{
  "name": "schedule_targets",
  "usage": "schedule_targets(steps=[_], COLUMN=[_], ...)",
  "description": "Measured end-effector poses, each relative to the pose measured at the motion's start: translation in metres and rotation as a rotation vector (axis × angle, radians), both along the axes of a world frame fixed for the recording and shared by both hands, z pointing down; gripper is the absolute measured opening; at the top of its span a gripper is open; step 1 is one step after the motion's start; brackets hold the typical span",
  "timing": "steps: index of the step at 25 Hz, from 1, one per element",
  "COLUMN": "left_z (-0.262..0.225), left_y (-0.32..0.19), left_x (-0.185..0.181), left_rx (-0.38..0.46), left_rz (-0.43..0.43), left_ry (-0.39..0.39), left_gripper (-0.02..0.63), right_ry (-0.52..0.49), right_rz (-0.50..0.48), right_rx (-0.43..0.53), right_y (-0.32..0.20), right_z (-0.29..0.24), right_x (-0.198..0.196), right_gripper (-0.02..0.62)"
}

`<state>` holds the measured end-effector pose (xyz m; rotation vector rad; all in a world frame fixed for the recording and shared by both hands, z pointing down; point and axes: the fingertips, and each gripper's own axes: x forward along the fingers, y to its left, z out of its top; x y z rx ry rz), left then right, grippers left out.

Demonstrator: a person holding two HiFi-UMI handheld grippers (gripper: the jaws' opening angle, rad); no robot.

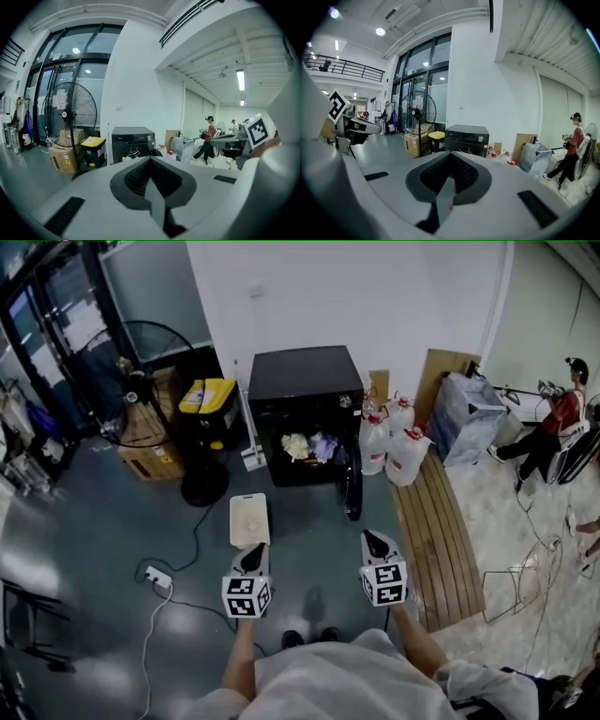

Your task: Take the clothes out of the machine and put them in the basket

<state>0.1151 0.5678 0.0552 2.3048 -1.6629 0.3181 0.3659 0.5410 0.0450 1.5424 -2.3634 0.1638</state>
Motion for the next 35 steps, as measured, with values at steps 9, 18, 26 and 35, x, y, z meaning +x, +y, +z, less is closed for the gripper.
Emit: schedule_targets(steps=[9, 18, 26, 35], left_z=[0.008, 0.013, 0.021, 0.024], left_y=[-0.006, -0.025, -0.057, -0.141], left_x=[0.024, 0.036, 0.021, -0.007], left_rx=[-0.006, -0.009, -0.013, -0.002], left_rz=[-0.019, -0.019, -0.018, 0.005], left_ry=[0.002, 0.0, -0.002, 0.015], left_gripper=[0.018, 0.018, 0.018, 0.018], right_ry=[-0.004, 0.0, 0.006, 0.027], right_rz=[-0.029, -0.046, -0.063, -0.049], right_rx=[-0.001, -0.004, -0.007, -0.005], right_y=[-0.011, -0.031, -0.063, -0.137], right_z=[0.007, 0.013, 0.02, 0.025], right_x=[0.017, 0.022, 0.002, -0.028], right_gripper=[0.025, 0.025, 0.025, 0.025])
